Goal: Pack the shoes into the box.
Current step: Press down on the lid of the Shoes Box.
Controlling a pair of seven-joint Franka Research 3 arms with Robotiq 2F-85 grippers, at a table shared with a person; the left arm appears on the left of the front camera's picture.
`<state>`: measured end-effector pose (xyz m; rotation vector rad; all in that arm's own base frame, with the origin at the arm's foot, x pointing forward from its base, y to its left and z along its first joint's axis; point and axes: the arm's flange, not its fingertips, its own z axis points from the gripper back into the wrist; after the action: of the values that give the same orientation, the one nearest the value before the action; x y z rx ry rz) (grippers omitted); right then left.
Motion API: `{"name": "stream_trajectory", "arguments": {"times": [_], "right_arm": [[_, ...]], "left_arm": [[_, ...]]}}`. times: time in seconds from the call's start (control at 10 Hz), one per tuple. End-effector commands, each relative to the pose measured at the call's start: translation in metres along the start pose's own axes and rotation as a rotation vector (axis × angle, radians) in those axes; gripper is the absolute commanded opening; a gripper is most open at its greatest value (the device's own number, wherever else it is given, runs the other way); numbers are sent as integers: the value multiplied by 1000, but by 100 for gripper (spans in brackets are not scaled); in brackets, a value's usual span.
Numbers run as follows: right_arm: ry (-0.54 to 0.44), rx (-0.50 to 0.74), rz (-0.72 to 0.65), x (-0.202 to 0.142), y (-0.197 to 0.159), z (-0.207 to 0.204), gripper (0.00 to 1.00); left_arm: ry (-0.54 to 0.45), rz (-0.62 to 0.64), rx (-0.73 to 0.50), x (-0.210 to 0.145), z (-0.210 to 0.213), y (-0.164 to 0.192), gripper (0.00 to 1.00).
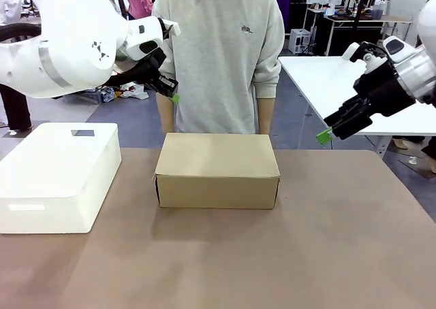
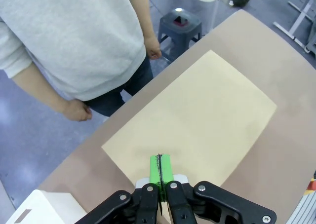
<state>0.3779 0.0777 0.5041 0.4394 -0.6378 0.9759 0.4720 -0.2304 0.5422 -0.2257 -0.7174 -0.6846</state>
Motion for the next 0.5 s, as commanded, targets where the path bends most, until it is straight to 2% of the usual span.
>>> {"name": "stream_trajectory", "arguments": {"times": [0.0, 0.4], "right_arm": [[0, 0, -2, 0, 0, 0, 100], [36, -145, -85, 14, 21, 22, 100]], "left_arm": [[0, 0, 0, 0, 0, 0, 0], [108, 107, -55, 27, -45, 1, 0]]}}
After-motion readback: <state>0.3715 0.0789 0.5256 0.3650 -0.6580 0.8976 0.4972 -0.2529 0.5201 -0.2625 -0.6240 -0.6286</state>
